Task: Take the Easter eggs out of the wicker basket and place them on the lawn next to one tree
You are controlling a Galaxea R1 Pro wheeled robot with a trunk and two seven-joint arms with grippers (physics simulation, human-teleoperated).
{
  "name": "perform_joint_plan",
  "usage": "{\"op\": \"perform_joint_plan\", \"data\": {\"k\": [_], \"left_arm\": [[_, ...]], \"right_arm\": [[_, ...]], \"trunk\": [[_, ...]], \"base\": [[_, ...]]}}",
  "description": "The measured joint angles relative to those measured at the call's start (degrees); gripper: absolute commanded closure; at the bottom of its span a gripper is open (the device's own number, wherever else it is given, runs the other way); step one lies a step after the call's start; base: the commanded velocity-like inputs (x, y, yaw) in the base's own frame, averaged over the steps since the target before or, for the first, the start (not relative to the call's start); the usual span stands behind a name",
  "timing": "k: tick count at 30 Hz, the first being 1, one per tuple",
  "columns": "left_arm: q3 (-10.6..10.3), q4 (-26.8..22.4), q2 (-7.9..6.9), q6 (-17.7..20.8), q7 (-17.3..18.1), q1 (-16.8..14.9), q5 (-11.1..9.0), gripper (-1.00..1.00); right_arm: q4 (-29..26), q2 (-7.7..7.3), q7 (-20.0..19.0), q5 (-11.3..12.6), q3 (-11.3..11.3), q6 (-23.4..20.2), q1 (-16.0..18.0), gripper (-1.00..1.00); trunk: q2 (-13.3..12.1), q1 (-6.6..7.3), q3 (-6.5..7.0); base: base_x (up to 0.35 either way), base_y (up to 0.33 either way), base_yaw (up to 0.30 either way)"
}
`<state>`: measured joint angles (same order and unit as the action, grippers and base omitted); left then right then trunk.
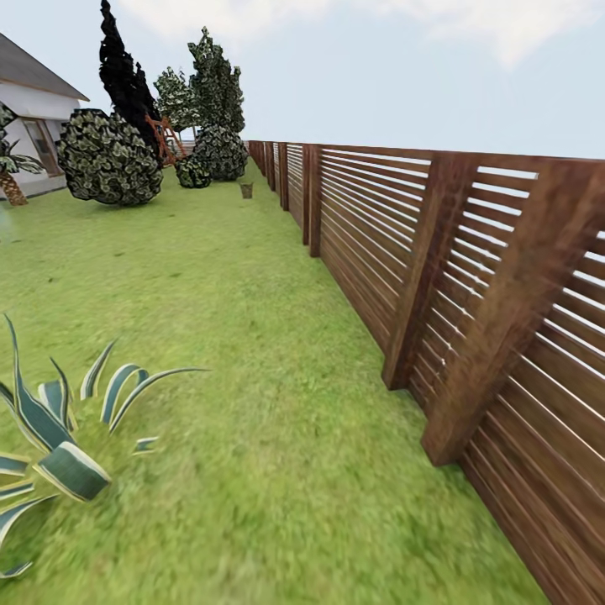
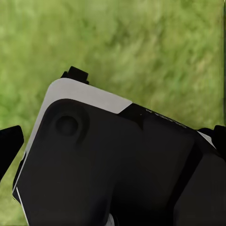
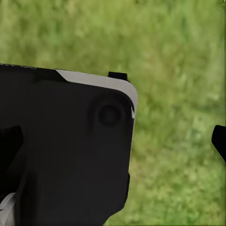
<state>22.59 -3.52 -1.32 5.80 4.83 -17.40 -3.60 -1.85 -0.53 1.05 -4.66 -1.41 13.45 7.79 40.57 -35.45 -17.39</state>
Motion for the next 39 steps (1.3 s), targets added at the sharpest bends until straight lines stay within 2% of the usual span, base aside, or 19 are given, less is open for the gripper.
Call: {"op": "perform_joint_plan", "data": {"k": [39], "left_arm": [[0.00, 0.00, 0.00, 0.00, 0.00, 0.00, 0.00, -1.00]], "right_arm": [[0.00, 0.00, 0.00, 0.06, 0.00, 0.00, 0.01, -1.00]], "trunk": [[0.00, 0.00, 0.00]], "base": [[0.332, 0.000, 0.000]]}}
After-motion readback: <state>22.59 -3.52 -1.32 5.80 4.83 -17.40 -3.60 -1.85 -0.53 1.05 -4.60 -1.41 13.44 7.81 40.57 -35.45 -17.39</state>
